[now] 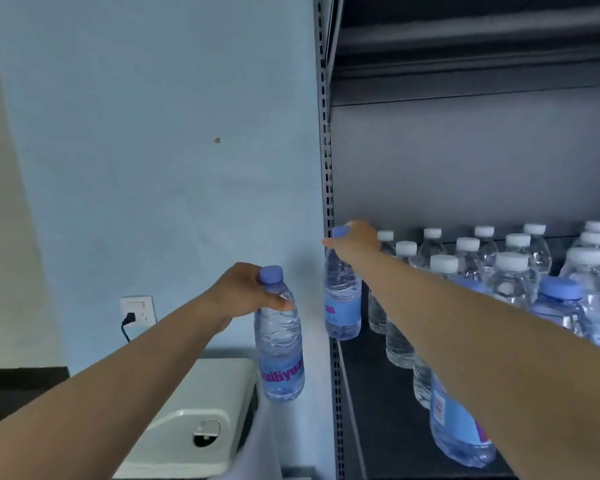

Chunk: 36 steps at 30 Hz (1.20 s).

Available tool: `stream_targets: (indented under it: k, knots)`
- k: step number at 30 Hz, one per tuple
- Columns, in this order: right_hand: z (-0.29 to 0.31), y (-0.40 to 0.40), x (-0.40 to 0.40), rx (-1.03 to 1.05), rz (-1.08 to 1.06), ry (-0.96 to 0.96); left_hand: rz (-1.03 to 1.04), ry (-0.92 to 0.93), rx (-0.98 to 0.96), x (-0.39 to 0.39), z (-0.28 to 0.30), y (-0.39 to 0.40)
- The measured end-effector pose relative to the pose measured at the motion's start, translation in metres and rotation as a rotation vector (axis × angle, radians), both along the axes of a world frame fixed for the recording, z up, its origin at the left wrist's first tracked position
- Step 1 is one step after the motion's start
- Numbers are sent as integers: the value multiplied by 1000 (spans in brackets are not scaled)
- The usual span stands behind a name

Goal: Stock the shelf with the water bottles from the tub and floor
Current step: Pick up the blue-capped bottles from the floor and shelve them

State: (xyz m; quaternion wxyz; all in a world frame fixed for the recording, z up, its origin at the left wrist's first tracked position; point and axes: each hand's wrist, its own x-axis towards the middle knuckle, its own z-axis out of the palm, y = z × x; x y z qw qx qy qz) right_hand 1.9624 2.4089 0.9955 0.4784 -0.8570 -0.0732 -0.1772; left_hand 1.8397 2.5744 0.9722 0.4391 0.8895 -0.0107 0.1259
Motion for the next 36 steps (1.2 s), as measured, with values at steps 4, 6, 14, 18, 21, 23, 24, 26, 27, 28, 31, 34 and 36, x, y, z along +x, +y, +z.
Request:
stream_targets:
  k: [4,6,14,18,21,23,24,26,27,28,31,34,36]
  knots:
    - [-5,1,20,-22,-32,2,-34,18,-23,22,-3,6]
    - [-9,0,29,-8,-38,13,-50,27,-30,31,-5,9]
    - [-31,1,55,-6,-39,49,-111,33,-71,53,-10,9]
    - [-30,2,64,-12,-39,53,-132,37,-61,60,-10,6]
    - [-31,5,69,-22,-57,32,-144,40,-60,64,-10,4]
    - [-32,6,70,-44,-58,19,-141,38,-64,66,-10,3]
    - [-33,6,69,-49,-59,10,-142,41,-69,67,-10,3]
    - [-33,5,66,-55,-62,-11,-152,43,-74,68,-11,1]
    - [-33,4,64,-78,-63,-21,-156,42,-74,67,-11,0]
    - [-32,3,63,-119,-65,-31,-160,40,-75,67,-10,-1]
    - [-20,1,57,-240,-45,-52,-163,36,-71,65,-9,-3]
    - [1,-5,47,-404,-32,-76,-160,31,-71,60,-7,-6]
    - [17,-12,38,-525,-32,-85,-151,21,-72,55,-4,-10]
